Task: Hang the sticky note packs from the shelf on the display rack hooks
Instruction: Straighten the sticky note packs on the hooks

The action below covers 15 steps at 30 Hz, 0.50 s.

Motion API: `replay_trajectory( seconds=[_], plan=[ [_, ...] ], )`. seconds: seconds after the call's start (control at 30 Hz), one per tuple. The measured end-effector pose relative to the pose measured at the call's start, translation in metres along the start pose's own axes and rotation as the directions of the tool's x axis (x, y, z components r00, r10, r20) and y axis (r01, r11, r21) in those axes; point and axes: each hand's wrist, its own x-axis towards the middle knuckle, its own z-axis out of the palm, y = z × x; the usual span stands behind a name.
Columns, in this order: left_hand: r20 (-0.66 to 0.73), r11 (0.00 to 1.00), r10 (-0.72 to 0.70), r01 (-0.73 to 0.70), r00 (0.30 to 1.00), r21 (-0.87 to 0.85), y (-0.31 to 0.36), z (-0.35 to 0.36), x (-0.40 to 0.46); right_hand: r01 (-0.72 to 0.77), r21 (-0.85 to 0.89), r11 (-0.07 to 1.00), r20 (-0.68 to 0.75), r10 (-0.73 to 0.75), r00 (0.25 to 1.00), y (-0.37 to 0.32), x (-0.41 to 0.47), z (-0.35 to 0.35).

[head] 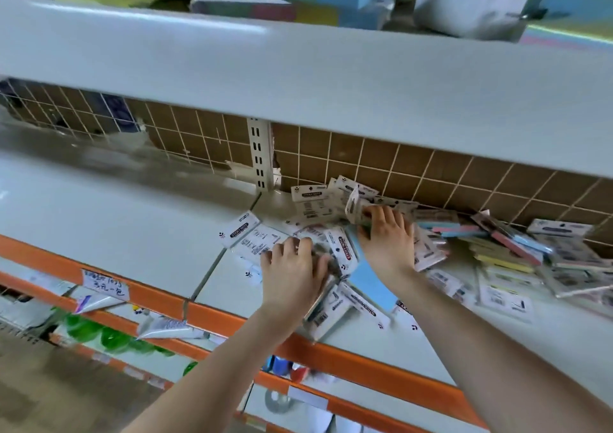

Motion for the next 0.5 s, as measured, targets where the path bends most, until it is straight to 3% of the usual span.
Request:
replay_trajectory(
  seconds=[0.13,0.27,0.5],
  plan=[
    [-0.134,0.987,-0.090,0.071,0.987,-0.143,-0.018,-0.007,0.011,-0.009,0.001,1.000,-0.041,0.009,0.999,-0.001,-0.004,0.002],
    [0.082,0.974,-0.214,0.219,0.973,-0.064,-0.039,-0.006,0.019,-0.018,0.018,1.000,-0.082,0.019,0.996,-0.003,-0.009,0.003],
    [0.164,0.971,-0.217,0.230,0.962,-0.071,-0.060,-0.012,0.028,-0.052,-0.033,0.998,-0.126,0.047,0.991,-0.012,-0.015,0.003]
  ],
)
